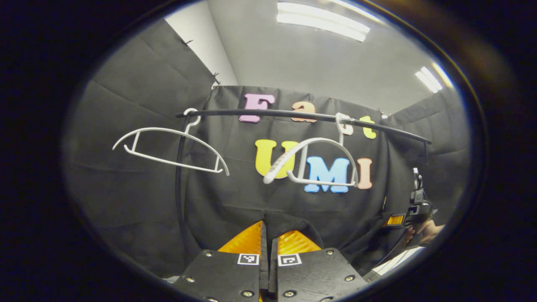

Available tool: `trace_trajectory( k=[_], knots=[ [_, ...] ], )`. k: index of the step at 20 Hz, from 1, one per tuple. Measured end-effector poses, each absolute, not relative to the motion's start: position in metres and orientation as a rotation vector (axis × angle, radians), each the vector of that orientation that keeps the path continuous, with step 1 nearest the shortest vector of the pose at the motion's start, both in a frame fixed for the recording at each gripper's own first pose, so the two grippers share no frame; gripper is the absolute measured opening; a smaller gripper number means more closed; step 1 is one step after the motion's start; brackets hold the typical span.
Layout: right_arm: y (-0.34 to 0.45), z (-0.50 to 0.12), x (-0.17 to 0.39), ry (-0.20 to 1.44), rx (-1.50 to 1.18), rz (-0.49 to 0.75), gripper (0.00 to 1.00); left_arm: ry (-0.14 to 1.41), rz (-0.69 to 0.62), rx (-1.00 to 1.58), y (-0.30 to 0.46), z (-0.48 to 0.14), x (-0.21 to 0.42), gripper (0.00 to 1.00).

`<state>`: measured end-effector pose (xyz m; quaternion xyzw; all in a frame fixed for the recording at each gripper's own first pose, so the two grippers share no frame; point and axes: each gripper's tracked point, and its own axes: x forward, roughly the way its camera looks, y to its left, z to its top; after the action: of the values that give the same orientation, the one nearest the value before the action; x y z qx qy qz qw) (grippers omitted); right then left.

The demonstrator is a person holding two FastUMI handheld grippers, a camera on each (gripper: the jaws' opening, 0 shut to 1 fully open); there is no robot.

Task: Grasp the clothes on the hanger with both hands and then place them into the laundry hamper below.

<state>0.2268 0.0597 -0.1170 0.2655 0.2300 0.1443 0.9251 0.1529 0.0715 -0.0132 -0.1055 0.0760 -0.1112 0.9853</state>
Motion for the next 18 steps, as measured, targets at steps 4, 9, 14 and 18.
trace_trajectory(
  k=[4, 9, 14, 18],
  knots=[
    [0.089, -0.112, 0.195, 0.483, 0.523, 0.341, 0.07, 0.154, -0.317, -0.233, 0.034, -0.015, 0.138, 0.01],
    [0.125, -0.112, 0.159, 0.507, 0.507, 0.395, 0.07, 0.161, -0.413, -0.233, -0.009, -0.026, 0.129, 0.01],
    [0.141, -0.145, 0.133, 0.562, 0.468, 0.399, 0.08, 0.193, -0.474, -0.181, -0.040, -0.057, 0.121, 0.01],
    [0.138, -0.187, 0.115, 0.630, 0.411, 0.360, 0.08, 0.261, -0.498, -0.158, -0.056, -0.100, 0.124, 0.01]
  ],
)
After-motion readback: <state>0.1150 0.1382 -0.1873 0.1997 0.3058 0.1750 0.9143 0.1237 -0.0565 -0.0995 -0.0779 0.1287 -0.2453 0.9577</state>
